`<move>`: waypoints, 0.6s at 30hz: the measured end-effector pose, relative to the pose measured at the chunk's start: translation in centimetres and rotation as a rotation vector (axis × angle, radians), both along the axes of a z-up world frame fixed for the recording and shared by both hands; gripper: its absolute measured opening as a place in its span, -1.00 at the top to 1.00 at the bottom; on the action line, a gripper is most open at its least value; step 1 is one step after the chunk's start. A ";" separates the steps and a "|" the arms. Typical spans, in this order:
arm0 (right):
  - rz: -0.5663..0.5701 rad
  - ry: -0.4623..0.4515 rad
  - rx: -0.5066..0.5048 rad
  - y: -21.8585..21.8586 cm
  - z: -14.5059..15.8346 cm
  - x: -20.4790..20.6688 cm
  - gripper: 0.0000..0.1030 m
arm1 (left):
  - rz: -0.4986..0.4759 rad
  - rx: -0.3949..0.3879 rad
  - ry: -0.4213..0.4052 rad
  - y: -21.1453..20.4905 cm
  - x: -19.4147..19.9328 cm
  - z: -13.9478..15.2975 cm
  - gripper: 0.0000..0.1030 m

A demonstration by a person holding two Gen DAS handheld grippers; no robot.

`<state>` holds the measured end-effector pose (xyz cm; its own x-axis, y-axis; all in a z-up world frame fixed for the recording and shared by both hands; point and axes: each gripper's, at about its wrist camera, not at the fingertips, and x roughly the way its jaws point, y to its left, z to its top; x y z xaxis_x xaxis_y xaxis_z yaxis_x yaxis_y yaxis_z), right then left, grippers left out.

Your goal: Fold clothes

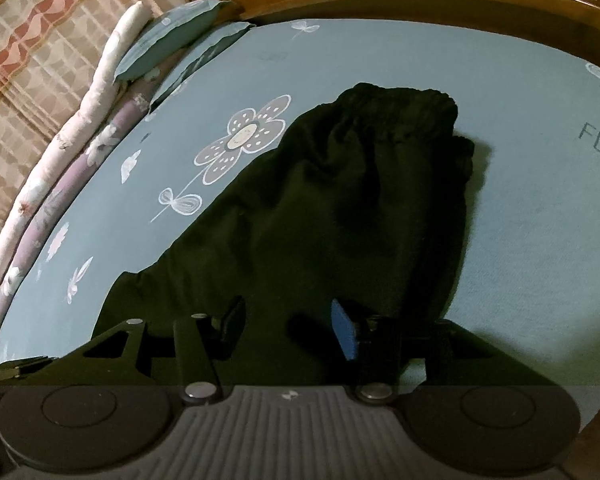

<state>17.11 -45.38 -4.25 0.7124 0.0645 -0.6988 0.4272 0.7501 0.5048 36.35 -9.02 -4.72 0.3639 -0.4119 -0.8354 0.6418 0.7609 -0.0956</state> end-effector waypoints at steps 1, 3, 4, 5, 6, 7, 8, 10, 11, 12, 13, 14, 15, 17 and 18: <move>0.002 0.000 -0.001 0.0 0.0 0.0 -0.04 | -0.011 0.006 0.002 0.1 -0.1 0.0 0.64; 0.005 0.001 -0.002 0.1 0.0 -0.1 -0.04 | -0.019 0.013 0.006 0.4 -0.1 0.1 0.64; 0.004 0.000 -0.001 0.1 -0.1 -0.2 -0.04 | -0.021 0.014 0.012 0.6 -0.1 0.1 0.64; 0.004 0.000 0.001 0.1 -0.1 -0.2 -0.05 | -0.022 0.015 0.018 0.8 -0.1 0.2 0.66; 0.005 -0.002 0.002 0.1 -0.1 -0.2 -0.06 | -0.023 0.017 0.017 0.8 -0.1 0.2 0.72; 0.005 -0.003 0.002 0.1 -0.1 -0.2 -0.08 | -0.025 0.019 0.015 0.8 -0.1 0.3 0.92; 0.007 -0.004 0.001 0.2 0.0 -0.2 -0.08 | -0.024 0.017 0.008 0.8 -0.3 0.4 0.96; 0.013 -0.008 0.001 0.2 0.0 -0.2 -0.10 | -0.026 0.018 -0.012 0.8 -0.6 0.7 0.98; 0.017 -0.011 0.002 0.3 0.1 -0.1 -0.10 | -0.028 0.022 -0.026 0.8 -0.8 0.9 0.98; 0.021 -0.013 0.002 0.3 0.1 -0.1 -0.10 | -0.022 0.021 -0.029 0.8 -0.8 0.9 0.98; 0.026 -0.014 0.002 0.4 0.2 0.0 -0.10 | -0.016 0.021 -0.032 0.8 -0.7 1.0 0.98; 0.030 -0.012 -0.001 0.5 0.2 0.0 -0.10 | -0.009 0.020 -0.026 0.9 -0.6 0.8 0.97; 0.033 -0.010 -0.006 0.6 0.1 0.0 -0.11 | -0.002 0.018 -0.019 0.9 -0.5 0.5 0.97; 0.041 -0.004 -0.015 0.7 0.1 0.1 -0.11 | 0.013 0.015 -0.004 1.0 -0.3 0.1 0.97; 0.045 -0.003 -0.029 0.8 0.3 0.1 -0.11 | 0.015 0.019 -0.008 0.9 -0.3 -0.1 0.97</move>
